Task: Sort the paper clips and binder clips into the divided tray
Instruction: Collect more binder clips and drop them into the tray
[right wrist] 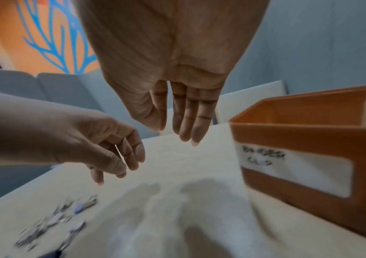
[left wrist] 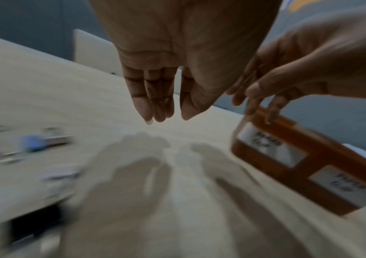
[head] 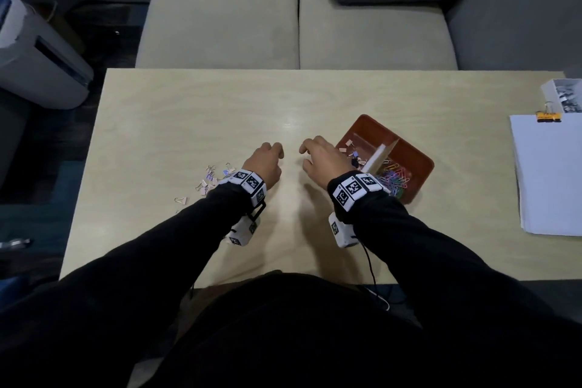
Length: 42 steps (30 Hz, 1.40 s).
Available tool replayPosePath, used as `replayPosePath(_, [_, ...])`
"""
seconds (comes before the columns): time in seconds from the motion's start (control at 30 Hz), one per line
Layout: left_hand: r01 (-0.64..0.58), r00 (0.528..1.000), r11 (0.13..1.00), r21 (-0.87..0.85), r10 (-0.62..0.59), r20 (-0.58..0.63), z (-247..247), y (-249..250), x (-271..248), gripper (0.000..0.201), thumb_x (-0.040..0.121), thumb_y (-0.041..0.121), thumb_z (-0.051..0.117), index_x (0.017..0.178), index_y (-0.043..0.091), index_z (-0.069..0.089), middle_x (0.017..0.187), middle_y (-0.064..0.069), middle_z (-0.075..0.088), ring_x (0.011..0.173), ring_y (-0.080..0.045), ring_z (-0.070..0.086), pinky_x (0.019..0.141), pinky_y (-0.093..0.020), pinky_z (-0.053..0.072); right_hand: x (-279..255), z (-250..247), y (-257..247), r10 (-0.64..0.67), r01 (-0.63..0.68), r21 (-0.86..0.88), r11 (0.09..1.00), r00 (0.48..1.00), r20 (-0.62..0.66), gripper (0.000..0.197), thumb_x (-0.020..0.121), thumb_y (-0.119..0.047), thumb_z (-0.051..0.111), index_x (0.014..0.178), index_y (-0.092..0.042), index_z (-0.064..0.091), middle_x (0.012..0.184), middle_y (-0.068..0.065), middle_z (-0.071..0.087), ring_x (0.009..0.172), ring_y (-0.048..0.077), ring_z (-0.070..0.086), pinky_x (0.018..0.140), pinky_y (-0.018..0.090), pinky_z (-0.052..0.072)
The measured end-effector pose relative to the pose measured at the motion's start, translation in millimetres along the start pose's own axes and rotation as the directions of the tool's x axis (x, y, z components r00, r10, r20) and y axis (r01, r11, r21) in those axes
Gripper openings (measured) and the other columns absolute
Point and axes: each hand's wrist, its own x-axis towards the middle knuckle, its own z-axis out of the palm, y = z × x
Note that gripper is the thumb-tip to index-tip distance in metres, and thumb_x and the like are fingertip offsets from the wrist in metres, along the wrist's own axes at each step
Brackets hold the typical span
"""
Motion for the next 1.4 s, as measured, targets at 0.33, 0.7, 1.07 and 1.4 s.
replayPosePath(0.33, [0.266,0.962,0.956,0.126,-0.256,-0.092,-1.6,-128.1,-31.9,0.041,0.089,0.009,0.051,0.129,0.014,0.047,0.134,-0.016,0.041,0.115,-0.038,0.049,0.087,-0.044,0.045,15.8,76.7,-64.9,-0.147,0.164,-0.051,0.985,0.960,0.240,0.033,0.090,-0.007,0.050,0.122,-0.013,0.053,0.122,0.009,0.048,0.101,0.031,0.057,0.076,0.036,0.045])
replayPosePath(0.7, [0.232,0.973,0.973,0.025,-0.232,0.010,2.8,-147.8,-37.1,0.031,0.081,0.015,0.066,0.105,0.013,0.047,0.111,-0.015,0.039,0.090,-0.035,0.051,0.073,-0.045,0.054,33.3,128.6,-105.9,-0.128,0.175,-0.094,0.980,0.918,0.375,0.055,0.085,-0.010,0.063,0.134,-0.016,0.038,0.117,0.014,0.040,0.086,0.034,0.057,0.066,0.039,0.048])
replayPosePath(1.07, [0.169,0.984,0.982,-0.082,-0.165,0.061,1.0,-156.6,-38.2,0.012,0.087,0.005,0.048,0.098,0.007,0.044,0.099,-0.016,0.046,0.075,-0.038,0.057,0.068,-0.044,0.050,40.6,140.5,-114.4,-0.016,0.071,-0.131,0.989,0.926,0.376,0.038,0.086,0.001,0.054,0.122,-0.002,0.042,0.124,0.020,0.036,0.072,0.038,0.057,0.059,0.039,0.041])
replayPosePath(1.4, [0.210,0.975,0.932,-0.297,-0.224,-0.014,-6.6,-171.2,-39.8,0.024,0.091,0.005,0.052,0.112,0.015,0.045,0.089,-0.011,0.060,0.077,-0.031,0.058,0.067,-0.037,0.046,41.9,134.1,-95.1,0.128,-0.128,-0.023,0.991,0.928,0.350,0.034,0.080,-0.027,0.063,0.106,-0.010,0.049,0.109,0.011,0.044,0.082,0.034,0.059,0.073,0.040,0.052])
